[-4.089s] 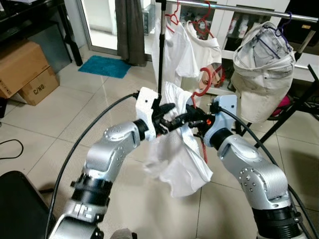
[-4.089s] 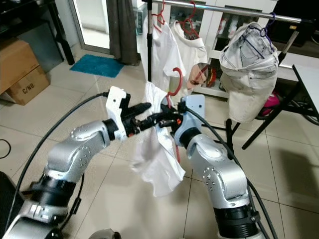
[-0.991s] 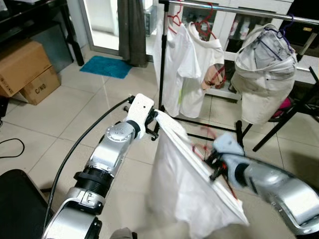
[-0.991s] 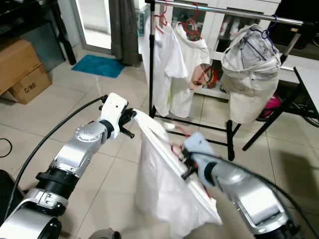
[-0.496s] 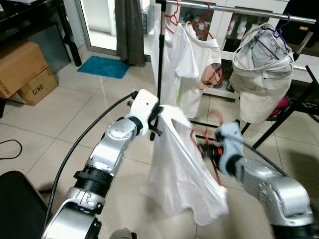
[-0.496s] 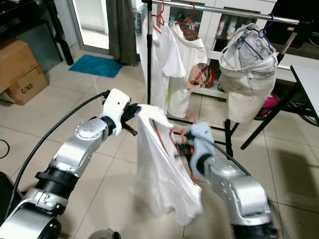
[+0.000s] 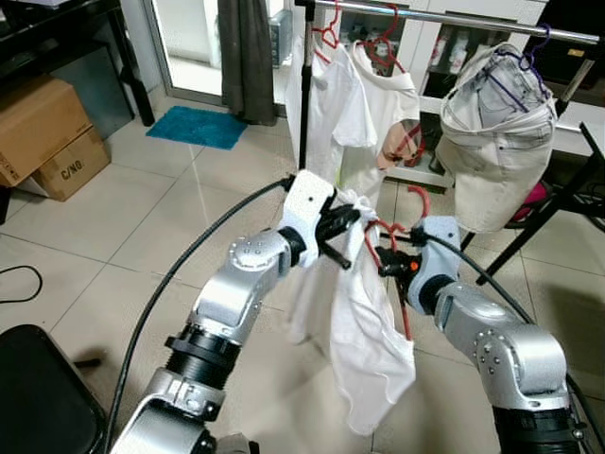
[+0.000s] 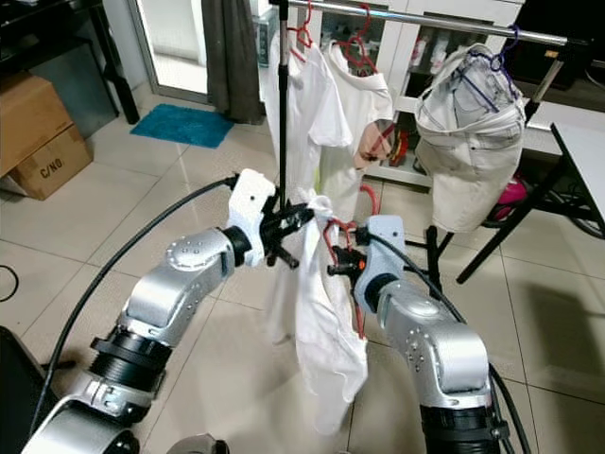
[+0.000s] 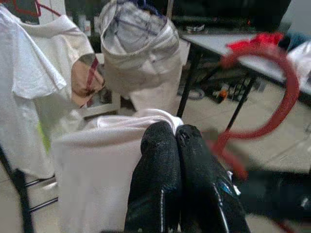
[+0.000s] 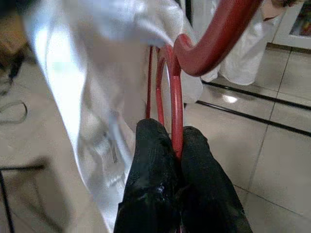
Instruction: Hang hanger
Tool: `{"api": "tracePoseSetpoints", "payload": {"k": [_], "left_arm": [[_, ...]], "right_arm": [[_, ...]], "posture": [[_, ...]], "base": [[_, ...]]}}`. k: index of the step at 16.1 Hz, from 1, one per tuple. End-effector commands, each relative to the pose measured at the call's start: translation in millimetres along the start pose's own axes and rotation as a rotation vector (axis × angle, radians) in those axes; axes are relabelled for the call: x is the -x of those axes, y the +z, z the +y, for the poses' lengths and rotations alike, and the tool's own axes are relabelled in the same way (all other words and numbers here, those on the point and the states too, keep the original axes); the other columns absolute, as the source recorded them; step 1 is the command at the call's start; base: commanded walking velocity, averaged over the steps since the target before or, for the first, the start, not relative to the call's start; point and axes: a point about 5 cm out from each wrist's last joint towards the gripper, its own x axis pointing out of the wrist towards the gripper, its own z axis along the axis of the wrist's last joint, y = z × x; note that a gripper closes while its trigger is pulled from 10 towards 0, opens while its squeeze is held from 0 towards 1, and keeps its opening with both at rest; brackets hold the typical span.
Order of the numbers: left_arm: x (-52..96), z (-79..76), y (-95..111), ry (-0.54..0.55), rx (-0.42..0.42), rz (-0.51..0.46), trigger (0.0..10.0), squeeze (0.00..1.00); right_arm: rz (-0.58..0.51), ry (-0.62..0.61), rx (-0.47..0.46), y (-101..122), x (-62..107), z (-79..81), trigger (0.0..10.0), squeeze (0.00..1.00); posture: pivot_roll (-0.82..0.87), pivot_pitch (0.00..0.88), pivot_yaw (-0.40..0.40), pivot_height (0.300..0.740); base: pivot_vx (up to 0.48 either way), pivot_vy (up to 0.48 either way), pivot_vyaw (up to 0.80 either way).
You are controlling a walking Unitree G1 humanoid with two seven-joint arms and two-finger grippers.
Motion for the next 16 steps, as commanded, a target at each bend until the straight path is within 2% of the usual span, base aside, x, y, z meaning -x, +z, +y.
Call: {"api": "tracePoseSetpoints", "payload": {"k": [1, 2, 3, 4, 5, 6, 7, 8, 9, 11, 12, 13, 15, 16], "left_arm": [[0.3, 5.7, 23, 0.036, -0.005, -0.094, 0.0, 0.00], [1.0, 8.7, 26, 0.056, -0.010, -0.107, 0.0, 0.00], [5.2, 26.4, 34, 0.184, -0.066, -0.118, 0.0, 0.00], [14.1, 51.0, 33, 0.337, -0.201, -0.040, 0.0, 0.00], [24.9, 70.2, 25, 0.416, -0.347, 0.068, 0.0, 0.00], [33.3, 82.2, 16, 0.454, -0.442, 0.166, 0.0, 0.00], [41.8, 88.7, -1, 0.434, -0.492, 0.282, 0.0, 0.00], [46.2, 89.4, -13, 0.407, -0.487, 0.334, 0.0, 0.00], [43.0, 81.1, -17, 0.361, -0.402, 0.303, 0.0, 0.00], [31.2, 64.2, -19, 0.282, -0.311, 0.245, 0.0, 0.00], [27.3, 58.7, -19, 0.256, -0.290, 0.225, 0.0, 0.00], [19.9, 47.6, -16, 0.208, -0.229, 0.184, 0.0, 0.00], [11.2, 31.6, -7, 0.134, -0.137, 0.105, 0.0, 0.00], [5.0, 14.0, 5, 0.047, -0.044, 0.029, 0.0, 0.00]], "right_arm": [[0.029, -0.004, 0.042, -5, -0.5, -0.7, 10.0, 0.00], [0.041, 0.000, 0.048, -7, -0.5, -0.6, 10.0, 0.00], [0.074, -0.001, 0.101, -13, 0.5, -2.0, 10.0, 0.00], [0.117, 0.033, 0.152, -19, 3.8, -2.3, 10.0, 0.00], [0.171, 0.081, 0.207, -25, 10.0, -3.8, 10.0, 0.00], [0.196, 0.101, 0.236, -28, 13.5, -5.0, 10.0, 0.00], [0.146, 0.138, 0.206, -20, 18.6, -5.5, 10.0, 0.00], [0.095, 0.185, 0.182, -12, 23.5, -4.1, 10.0, 0.00], [0.026, 0.233, 0.125, -1, 25.7, 0.0, 10.0, 0.00], [-0.038, 0.299, 0.037, 9, 25.5, 8.6, 10.0, 0.00], [-0.050, 0.317, 0.019, 10, 25.3, 11.6, 10.0, 0.00], [-0.063, 0.324, -0.005, 12, 23.0, 15.8, 10.0, 0.00], [-0.011, 0.257, 0.016, 4, 16.3, 14.0, 10.0, 0.00], [0.047, 0.139, 0.039, -6, 7.5, 6.1, 10.0, 0.00]], "posture": [[-0.04, 0.000, -0.018, 0.740], [-0.04, 0.000, -0.018, 0.740], [-0.04, 0.000, -0.017, 0.740], [-0.04, 0.000, -0.017, 0.740], [-0.04, 0.000, -0.016, 0.740], [-0.04, 0.000, -0.016, 0.740], [-0.04, 0.000, -0.017, 0.740], [-0.04, 0.000, -0.016, 0.740], [-0.04, 0.000, -0.014, 0.740], [-0.04, 0.000, -0.019, 0.740], [-0.04, 0.000, -0.021, 0.740], [-0.04, 0.000, -0.021, 0.740], [-0.04, 0.000, -0.021, 0.740], [-0.04, 0.000, -0.022, 0.740]], "base": [[0.000, 0.000, 0.00], [0.000, 0.000, 0.00], [0.000, 0.000, 0.00], [0.000, 0.000, 0.00], [0.000, 0.000, 0.00], [0.000, 0.000, 0.00], [0.000, 0.000, 0.00], [0.000, 0.000, 0.00], [0.000, 0.000, 0.00], [0.000, 0.000, 0.00], [0.000, 0.000, 0.00], [0.000, 0.000, 0.00], [0.000, 0.000, 0.00], [0.000, 0.000, 0.00]]}}
